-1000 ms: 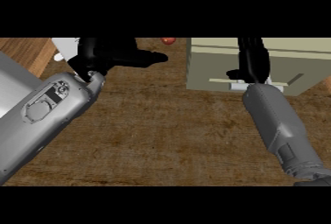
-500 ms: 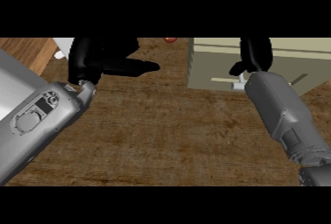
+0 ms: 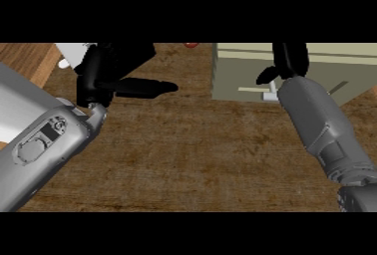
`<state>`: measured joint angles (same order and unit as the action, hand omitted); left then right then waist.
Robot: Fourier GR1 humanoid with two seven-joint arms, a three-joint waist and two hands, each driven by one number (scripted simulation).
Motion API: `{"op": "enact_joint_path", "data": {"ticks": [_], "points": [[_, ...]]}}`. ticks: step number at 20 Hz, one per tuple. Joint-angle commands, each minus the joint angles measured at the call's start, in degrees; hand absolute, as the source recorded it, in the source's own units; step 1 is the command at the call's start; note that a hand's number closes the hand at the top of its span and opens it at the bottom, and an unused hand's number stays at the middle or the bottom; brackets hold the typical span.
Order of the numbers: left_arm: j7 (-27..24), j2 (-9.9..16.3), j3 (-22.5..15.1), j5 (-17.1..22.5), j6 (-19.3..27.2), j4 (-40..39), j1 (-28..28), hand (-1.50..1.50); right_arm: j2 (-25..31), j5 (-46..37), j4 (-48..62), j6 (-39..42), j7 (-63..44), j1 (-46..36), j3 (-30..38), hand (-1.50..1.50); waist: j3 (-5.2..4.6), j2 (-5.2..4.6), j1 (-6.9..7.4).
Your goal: Pick up the can, place it into the drawer and close the drawer
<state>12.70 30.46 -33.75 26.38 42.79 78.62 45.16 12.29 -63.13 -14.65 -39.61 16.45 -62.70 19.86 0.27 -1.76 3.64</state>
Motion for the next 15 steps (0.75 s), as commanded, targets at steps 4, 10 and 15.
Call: {"op": "enact_joint_path", "data": {"ticks": [4,10,15], "points": [[-0.12,1.02,1.52,0.00,-0.70,0.23,-1.41,-1.50,-5.30,12.88,-3.00,4.28,7.02,-5.17,9.99,-1.50,-0.01,0.34,0.77],[-0.88,0.22,0.63,-1.48,1.39,2.99,-5.15,-1.50,-6.30,22.35,-3.33,12.38,9.10,-7.08,17.68,-1.50,-0.11,1.24,-0.37],[0.88,0.07,1.25,-3.12,2.76,5.28,-5.87,-1.50,-6.59,24.90,-3.13,11.87,14.57,-4.79,19.37,-1.50,-0.15,1.00,-0.82]]}}
